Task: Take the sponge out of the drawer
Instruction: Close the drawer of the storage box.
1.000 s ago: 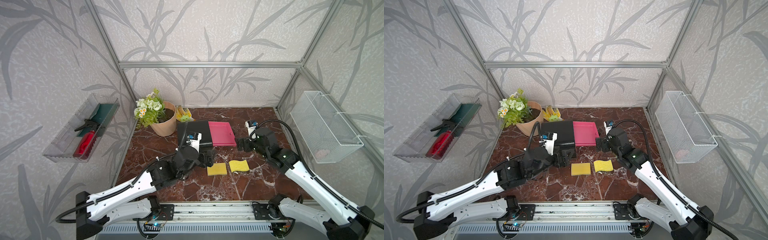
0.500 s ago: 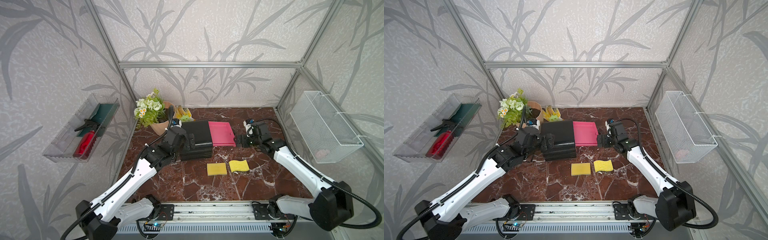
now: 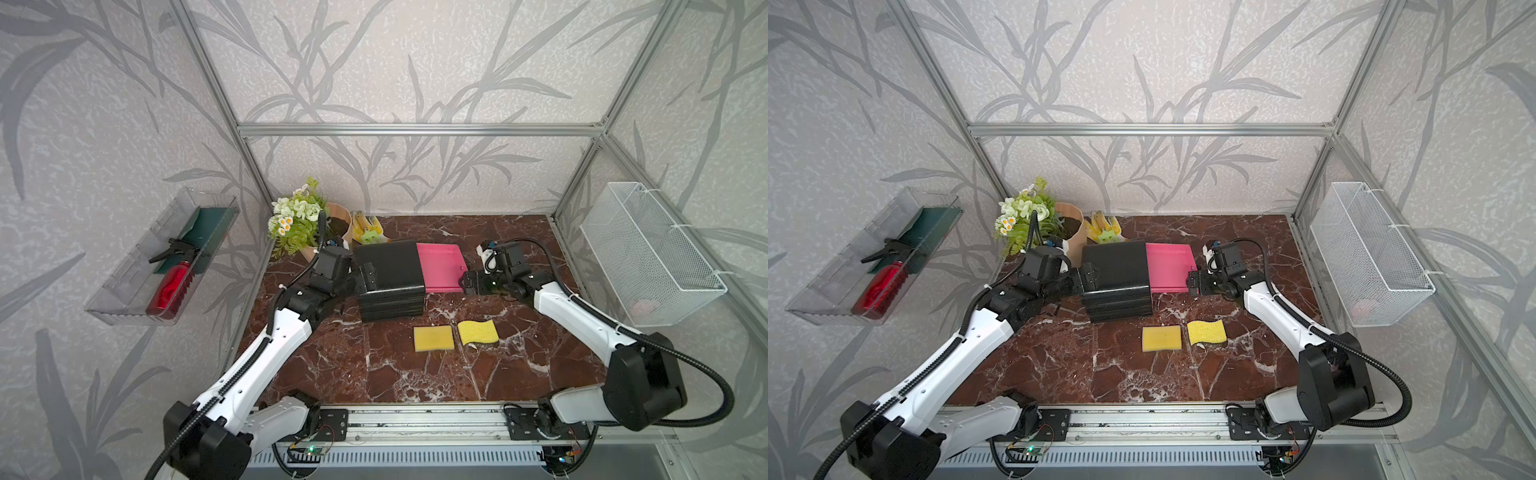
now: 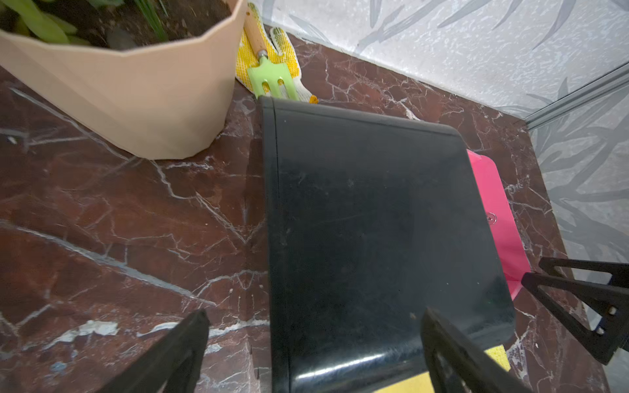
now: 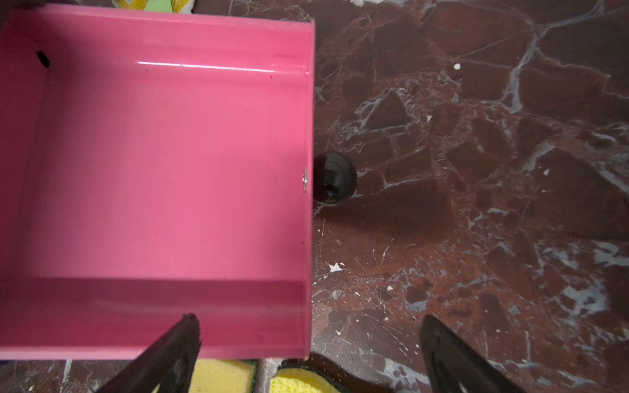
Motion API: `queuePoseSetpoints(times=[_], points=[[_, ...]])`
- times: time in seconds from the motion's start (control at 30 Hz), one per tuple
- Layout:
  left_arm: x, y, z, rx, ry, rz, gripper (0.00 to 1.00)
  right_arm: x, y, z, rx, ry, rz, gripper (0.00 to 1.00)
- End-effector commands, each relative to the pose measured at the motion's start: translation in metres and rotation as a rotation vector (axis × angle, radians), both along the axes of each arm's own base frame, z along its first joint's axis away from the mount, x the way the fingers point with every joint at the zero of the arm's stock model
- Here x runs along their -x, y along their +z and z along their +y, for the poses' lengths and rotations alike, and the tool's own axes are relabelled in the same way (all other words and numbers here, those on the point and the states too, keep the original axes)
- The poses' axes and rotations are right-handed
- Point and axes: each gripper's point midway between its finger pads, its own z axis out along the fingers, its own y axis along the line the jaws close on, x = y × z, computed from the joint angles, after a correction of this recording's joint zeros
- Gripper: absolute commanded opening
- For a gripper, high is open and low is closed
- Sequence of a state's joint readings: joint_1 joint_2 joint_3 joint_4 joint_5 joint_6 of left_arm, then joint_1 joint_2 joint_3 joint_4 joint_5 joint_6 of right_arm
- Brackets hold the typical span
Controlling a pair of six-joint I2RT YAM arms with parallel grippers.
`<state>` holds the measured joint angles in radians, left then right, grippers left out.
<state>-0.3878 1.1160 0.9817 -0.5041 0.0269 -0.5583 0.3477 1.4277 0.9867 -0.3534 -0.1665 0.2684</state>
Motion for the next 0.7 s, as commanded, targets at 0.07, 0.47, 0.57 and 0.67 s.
queuePoseSetpoints(times=[0.07,0.47,0.57,0.67], points=[[-0.005,0.005,-0.017,0.16,-0.06,-0.025,0.97,-0.011,0.018,0.023,-0.124,0.051,-0.032,0.99],[-0.009,0.01,-0.032,0.256,-0.119,-0.065,0.97,-0.012,0.021,0.053,-0.304,0.124,-0.011,0.97],[-0.01,0.01,-0.036,0.281,-0.13,-0.073,0.97,-0.011,0.022,0.056,-0.318,0.137,-0.012,0.93],[-0.011,0.009,-0.04,0.304,-0.144,-0.073,0.97,-0.012,0.034,0.056,-0.341,0.138,-0.053,0.92]])
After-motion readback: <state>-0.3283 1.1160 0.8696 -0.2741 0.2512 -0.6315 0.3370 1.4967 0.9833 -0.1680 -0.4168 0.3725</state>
